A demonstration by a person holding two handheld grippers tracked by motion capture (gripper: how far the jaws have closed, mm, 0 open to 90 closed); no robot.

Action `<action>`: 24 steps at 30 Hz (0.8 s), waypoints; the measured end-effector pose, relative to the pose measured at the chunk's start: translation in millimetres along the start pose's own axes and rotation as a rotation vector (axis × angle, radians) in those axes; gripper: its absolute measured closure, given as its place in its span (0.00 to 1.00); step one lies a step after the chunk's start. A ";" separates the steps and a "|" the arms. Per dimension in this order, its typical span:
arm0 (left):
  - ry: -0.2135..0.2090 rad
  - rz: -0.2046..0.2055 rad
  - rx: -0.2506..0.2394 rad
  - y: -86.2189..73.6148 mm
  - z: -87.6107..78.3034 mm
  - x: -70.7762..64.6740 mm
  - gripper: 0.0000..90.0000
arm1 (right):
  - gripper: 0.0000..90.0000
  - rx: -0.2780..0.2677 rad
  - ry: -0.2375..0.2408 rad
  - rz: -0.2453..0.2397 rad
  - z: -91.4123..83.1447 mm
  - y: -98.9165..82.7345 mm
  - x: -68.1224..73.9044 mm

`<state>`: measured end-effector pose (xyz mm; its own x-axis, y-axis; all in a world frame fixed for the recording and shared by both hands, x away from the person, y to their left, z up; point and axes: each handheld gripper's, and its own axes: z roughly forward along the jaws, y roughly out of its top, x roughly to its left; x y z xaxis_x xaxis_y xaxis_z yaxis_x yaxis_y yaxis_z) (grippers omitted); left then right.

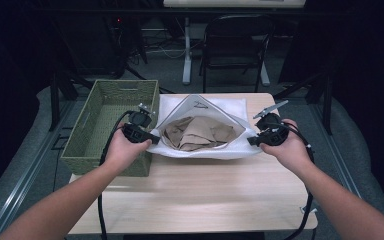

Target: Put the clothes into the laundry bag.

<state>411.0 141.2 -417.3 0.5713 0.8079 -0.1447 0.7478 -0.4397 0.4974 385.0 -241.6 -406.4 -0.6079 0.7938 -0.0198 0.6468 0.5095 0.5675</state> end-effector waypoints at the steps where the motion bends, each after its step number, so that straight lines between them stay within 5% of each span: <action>1: -0.002 -0.005 0.003 0.9 -0.3 0.3 0.93 | 0.91 0.001 0.000 -0.005 0.0 1.3 -1.0; 24: 0.010 -0.022 -0.032 29.7 -9.1 18.7 0.92 | 0.91 -0.024 -0.027 0.017 -1.1 32.0 -16.8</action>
<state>440.8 146.8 -397.4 0.5515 0.8211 -0.1473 0.7487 -0.4092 0.5216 415.4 -239.0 -387.0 -0.5845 0.8108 -0.0321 0.6451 0.4883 0.5878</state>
